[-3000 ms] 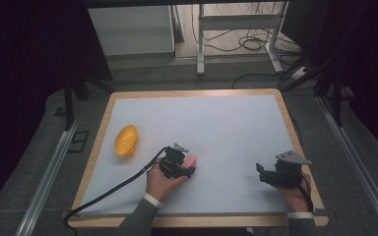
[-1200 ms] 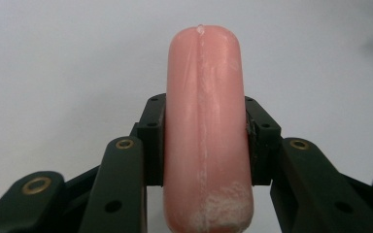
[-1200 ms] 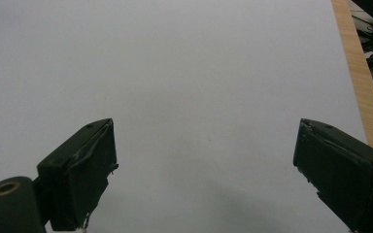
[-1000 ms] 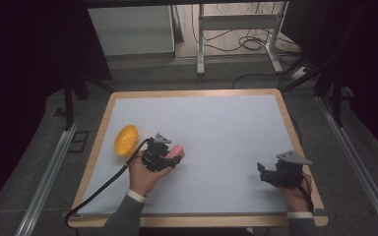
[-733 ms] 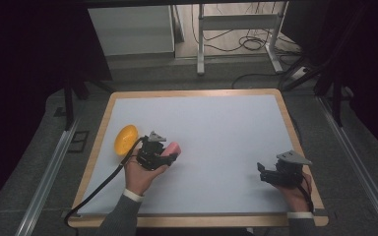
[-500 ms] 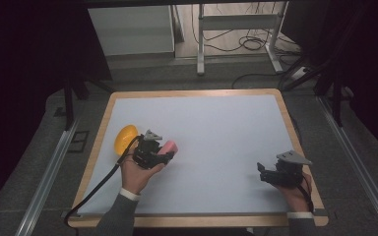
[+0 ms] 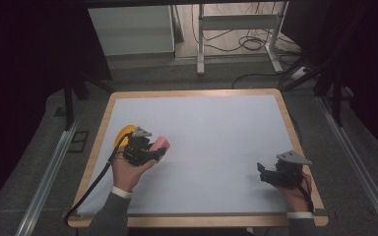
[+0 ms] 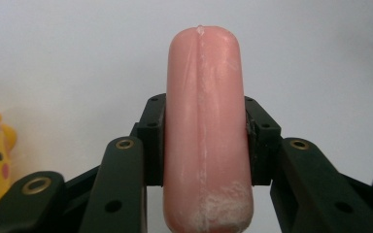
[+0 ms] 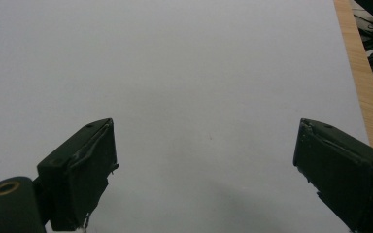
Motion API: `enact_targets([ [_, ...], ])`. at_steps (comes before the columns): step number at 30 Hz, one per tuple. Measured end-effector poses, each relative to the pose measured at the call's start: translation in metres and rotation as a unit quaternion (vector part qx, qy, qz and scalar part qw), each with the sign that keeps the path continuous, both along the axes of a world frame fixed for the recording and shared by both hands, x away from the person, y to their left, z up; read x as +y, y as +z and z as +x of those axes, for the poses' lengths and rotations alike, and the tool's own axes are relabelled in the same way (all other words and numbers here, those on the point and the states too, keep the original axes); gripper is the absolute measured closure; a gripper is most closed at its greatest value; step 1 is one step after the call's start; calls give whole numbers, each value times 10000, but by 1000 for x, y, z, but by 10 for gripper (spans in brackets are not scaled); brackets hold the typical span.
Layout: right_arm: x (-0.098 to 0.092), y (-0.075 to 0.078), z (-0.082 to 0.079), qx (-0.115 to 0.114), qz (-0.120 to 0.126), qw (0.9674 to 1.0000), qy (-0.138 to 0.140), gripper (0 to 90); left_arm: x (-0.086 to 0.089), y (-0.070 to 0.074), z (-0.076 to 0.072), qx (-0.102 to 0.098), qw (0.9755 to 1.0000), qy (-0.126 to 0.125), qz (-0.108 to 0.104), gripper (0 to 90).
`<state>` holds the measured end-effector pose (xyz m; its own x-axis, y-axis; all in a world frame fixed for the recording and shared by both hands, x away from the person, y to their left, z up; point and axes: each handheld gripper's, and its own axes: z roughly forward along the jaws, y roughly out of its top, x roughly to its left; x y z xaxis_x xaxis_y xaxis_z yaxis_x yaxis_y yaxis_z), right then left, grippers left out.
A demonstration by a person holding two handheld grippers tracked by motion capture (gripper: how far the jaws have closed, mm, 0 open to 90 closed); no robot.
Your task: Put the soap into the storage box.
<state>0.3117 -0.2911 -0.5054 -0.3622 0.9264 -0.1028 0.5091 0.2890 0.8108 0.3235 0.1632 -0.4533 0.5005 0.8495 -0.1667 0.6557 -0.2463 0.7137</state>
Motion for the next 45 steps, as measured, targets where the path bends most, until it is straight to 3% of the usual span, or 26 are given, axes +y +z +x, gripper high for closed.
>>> enact_targets([
  [45, 0, -1, 0, 20, -19, 10000, -24, 81, 50, 14, 5, -76, 9988, 479, -89, 600],
])
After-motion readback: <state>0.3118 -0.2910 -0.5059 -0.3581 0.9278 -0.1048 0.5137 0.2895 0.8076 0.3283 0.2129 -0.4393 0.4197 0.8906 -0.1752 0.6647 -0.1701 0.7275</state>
